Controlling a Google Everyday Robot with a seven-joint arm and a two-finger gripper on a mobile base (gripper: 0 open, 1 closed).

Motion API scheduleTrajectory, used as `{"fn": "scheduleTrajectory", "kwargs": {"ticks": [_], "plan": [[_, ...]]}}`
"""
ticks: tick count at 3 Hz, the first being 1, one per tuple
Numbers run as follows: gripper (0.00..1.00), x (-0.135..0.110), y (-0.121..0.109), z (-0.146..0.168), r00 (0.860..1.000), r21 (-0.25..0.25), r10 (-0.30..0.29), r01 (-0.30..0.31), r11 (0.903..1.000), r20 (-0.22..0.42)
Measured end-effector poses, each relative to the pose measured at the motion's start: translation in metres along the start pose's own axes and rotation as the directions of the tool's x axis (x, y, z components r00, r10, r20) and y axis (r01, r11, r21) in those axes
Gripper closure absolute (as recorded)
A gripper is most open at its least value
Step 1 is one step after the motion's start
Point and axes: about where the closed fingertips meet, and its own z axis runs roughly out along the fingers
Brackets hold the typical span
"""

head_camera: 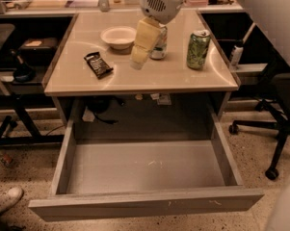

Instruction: Place rxbar chocolate into top drawer

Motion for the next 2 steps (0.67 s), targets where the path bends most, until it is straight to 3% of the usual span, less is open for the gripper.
{"fn": "scheduleTrajectory", "kwargs": {"ticks": [1, 2], "plan": [[0.0, -0.006, -0.003, 0.0, 1.0, 0.01, -0.002, 0.002, 1.0, 0.019], [0.0, -0.023, -0.003, 0.021, 0.999, -0.03, 0.003, -0.001, 0.9995, 0.039]]}}
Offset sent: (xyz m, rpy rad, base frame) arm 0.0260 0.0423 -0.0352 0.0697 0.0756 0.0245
